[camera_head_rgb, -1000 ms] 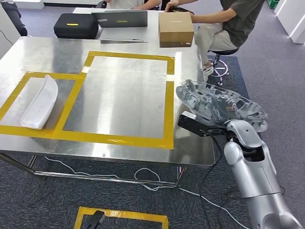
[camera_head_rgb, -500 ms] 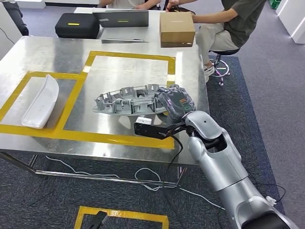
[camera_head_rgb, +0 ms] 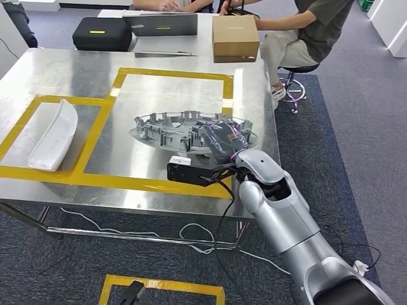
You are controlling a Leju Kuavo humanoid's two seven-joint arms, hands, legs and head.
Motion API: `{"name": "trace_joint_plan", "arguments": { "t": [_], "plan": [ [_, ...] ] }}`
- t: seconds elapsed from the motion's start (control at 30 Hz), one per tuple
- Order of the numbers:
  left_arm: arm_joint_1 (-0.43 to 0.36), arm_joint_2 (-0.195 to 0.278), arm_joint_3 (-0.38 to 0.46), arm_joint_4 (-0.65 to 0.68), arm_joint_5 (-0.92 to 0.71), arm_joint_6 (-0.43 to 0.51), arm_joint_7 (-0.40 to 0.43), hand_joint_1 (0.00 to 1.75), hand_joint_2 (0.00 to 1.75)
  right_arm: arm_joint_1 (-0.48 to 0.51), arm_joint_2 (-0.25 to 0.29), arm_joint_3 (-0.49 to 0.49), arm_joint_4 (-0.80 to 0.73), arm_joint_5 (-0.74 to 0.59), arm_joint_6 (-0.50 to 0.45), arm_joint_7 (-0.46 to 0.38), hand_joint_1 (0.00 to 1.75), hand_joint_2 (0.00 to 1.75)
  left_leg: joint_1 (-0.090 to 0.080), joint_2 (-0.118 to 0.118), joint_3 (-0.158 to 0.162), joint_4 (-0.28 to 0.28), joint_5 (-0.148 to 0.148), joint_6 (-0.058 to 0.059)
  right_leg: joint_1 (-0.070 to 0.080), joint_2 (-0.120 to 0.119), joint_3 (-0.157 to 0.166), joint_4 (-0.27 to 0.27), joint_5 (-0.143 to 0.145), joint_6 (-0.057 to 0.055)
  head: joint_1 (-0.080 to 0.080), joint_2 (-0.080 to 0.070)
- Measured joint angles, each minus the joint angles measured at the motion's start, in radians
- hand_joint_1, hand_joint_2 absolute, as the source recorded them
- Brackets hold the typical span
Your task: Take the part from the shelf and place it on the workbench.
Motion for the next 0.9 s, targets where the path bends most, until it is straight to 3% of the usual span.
{"name": "trace_joint_plan", "arguments": {
  "t": [0.27, 0.5, 0.73, 0.9],
  "plan": [
    [0.0, 0.0, -0.008, 0.0, 0.001, 0.0, -0.005, 0.0, 1.75, -0.022, 0.027, 0.004, 0.054, -0.027, 0.009, 0.011, 1.75, 1.75, 0.0, 0.0, 0.0, 0.0, 0.0, 0.0, 0.0, 0.0, 0.0, 0.0, 0.0, 0.0, 0.0, 0.0],
    [0.0, 0.006, -0.007, 0.002, 0.022, 0.007, -0.006, 0.0, 1.75, -0.04, 0.034, -0.046, 0.16, -0.081, 0.023, 0.154, 1.75, 1.75, 0.0, 0.0, 0.0, 0.0, 0.0, 0.0, 0.0, 0.0, -0.004, 0.0, 0.001, -0.001, 0.0, 0.0],
    [0.001, 0.008, -0.005, 0.003, 0.031, 0.009, -0.006, 0.0, 1.75, -0.046, -0.002, -0.14, 0.231, -0.048, -0.01, 0.204, 1.75, 1.75, 0.0, 0.001, 0.0, 0.0, 0.0, 0.0, 0.0, 0.001, -0.002, 0.0, 0.002, -0.002, 0.0, 0.0],
    [0.0, 0.008, -0.005, 0.003, 0.037, 0.01, -0.017, 0.0, 1.75, -0.043, -0.056, -0.209, 0.254, 0.012, -0.042, 0.291, 1.75, 1.75, 0.0, -0.002, 0.0, 0.0, 0.0, 0.0, 0.0, -0.004, -0.007, -0.001, 0.001, -0.002, 0.0, 0.0]
  ]
}}
